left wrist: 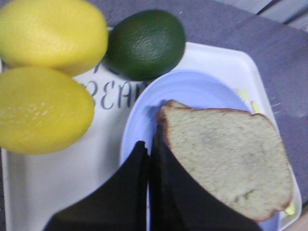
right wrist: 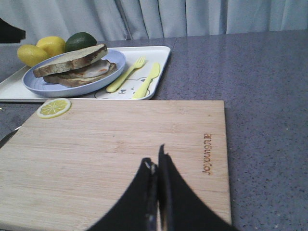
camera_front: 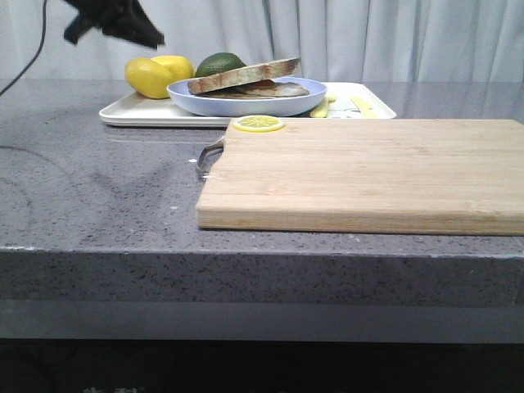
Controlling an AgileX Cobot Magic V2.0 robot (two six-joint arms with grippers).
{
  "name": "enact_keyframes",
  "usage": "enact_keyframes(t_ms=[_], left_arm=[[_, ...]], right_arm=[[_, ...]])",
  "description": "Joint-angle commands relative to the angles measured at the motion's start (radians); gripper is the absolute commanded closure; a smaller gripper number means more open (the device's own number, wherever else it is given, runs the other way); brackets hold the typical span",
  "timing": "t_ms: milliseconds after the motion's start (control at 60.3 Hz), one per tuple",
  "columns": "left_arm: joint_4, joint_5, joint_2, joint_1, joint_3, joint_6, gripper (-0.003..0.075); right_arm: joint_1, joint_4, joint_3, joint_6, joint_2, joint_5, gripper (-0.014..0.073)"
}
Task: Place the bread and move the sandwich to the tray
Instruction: 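Release the plate and raise the left gripper away from the tray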
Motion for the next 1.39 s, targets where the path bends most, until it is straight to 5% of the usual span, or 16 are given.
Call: enact_keyframes(t_ms=[0,315,547,895,1127,1376], left_arm=[[-0.067,-0.005,-0.135,0.001,-0.122,0.004,0.0741],[-0.051,-0.005,-0.251,-0.071,-0.122,-0.027,0.0741],[0.158,-0.005,-0.393,-0.158,-0.008,-0.027,0.0741],[0.426,-0.025,-0.773,-0.28,0.699,-0.027,0.0741],[0.633,-0.135,-1.047,-0.26,1.106,-0.053,0.0741],[0.645,-0.369,-1.369,-0.18,1.533,-0.057,0.0741]], right_arm=[[-0.003,0.011,-0.028,0.001,0.003,-0.072,0.0654],[-0.003,0.011,-0.028,0.001,0.003,-0.015,0.0654],[-0.003,0.011,-0.028,0.001,0.003,-0.011,0.0654],[-0.003,0.011,-0.028,0.001,0.003,-0.011,0.0654],[-0.003,0.011,-0.028,0.001,0.003,-0.011,0.0654],[-0.003,0.011,-0.028,0.001,0.003,-0.011,0.0654]])
